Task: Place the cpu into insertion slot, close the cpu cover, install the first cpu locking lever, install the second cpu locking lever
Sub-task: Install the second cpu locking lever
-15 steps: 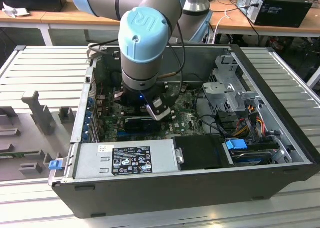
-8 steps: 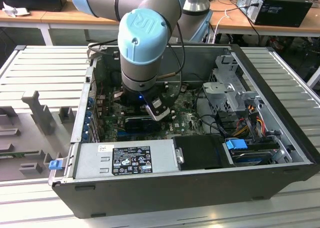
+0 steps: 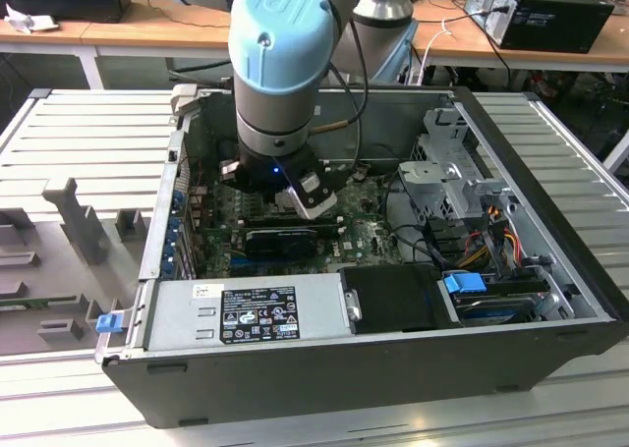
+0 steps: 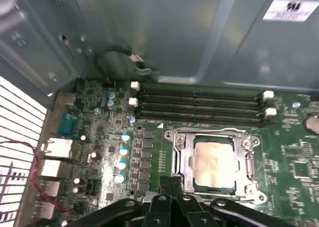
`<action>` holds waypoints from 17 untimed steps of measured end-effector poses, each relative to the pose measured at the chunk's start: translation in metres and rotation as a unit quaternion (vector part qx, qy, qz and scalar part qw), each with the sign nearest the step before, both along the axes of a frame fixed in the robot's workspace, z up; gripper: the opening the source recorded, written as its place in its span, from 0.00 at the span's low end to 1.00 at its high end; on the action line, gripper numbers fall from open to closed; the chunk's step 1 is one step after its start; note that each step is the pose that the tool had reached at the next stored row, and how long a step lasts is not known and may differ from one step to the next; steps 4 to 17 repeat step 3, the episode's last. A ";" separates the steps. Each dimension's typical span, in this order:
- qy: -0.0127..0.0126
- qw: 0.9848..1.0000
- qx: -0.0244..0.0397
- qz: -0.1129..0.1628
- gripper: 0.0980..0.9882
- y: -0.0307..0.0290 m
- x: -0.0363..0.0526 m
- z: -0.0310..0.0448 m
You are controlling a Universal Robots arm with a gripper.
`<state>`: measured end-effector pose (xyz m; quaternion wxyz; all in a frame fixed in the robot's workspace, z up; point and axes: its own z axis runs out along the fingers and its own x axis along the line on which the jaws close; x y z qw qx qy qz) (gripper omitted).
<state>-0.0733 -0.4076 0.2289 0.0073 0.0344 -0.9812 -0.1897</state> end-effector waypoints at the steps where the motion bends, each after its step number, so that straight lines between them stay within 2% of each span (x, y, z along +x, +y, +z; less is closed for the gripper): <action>1: 0.000 1.000 0.000 0.000 0.01 0.0000 0.0000 0.0035; 17: 0.000 1.000 0.000 0.000 0.01 0.0001 0.0000 0.0043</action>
